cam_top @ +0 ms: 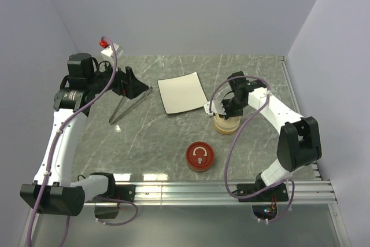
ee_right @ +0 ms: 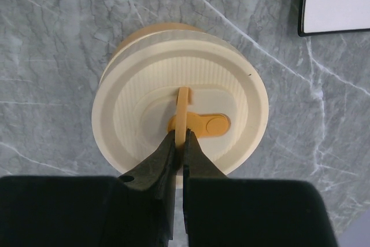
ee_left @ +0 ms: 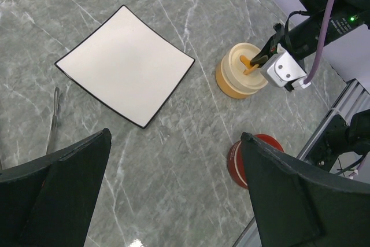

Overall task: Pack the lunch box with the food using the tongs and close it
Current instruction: Put the lid back on the lunch box

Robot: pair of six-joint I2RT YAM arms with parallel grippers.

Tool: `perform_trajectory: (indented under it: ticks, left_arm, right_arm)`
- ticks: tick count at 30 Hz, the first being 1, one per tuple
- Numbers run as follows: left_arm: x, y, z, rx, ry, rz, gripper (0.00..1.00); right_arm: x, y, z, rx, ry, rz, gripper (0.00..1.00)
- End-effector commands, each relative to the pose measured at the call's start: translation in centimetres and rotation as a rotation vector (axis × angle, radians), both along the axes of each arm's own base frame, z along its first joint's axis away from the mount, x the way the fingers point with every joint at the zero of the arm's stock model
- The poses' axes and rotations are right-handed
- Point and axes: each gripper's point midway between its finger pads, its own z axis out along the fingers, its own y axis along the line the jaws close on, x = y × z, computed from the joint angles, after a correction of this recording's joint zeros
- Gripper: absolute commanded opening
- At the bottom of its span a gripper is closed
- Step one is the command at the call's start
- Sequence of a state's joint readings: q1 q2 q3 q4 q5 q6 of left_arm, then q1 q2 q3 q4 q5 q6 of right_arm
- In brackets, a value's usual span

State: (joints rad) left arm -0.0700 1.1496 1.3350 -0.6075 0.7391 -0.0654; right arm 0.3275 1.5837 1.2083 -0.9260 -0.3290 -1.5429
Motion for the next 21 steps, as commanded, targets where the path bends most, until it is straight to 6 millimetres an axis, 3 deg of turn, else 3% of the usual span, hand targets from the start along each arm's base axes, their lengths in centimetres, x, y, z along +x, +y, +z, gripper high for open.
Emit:
perform_trajectory:
  ticks: [1,12,21]
  left_arm:
    - [0.08,-0.09,0.32,-0.012,-0.020,-0.014,0.99]
    - [0.03,-0.08,0.14,-0.013,-0.019,-0.018,0.99]
    - [0.15,-0.13,-0.08,-0.015,-0.012,-0.024,0.99]
  right_arm:
    - [0.05,0.30,-0.22,0.013,0.014,0.032,0.00]
    - [0.26,-0.61,-0.43,0.015,0.031,0.020,0.00]
    - [-0.30,0.05,-0.82,0.038,0.123,0.005,0.00]
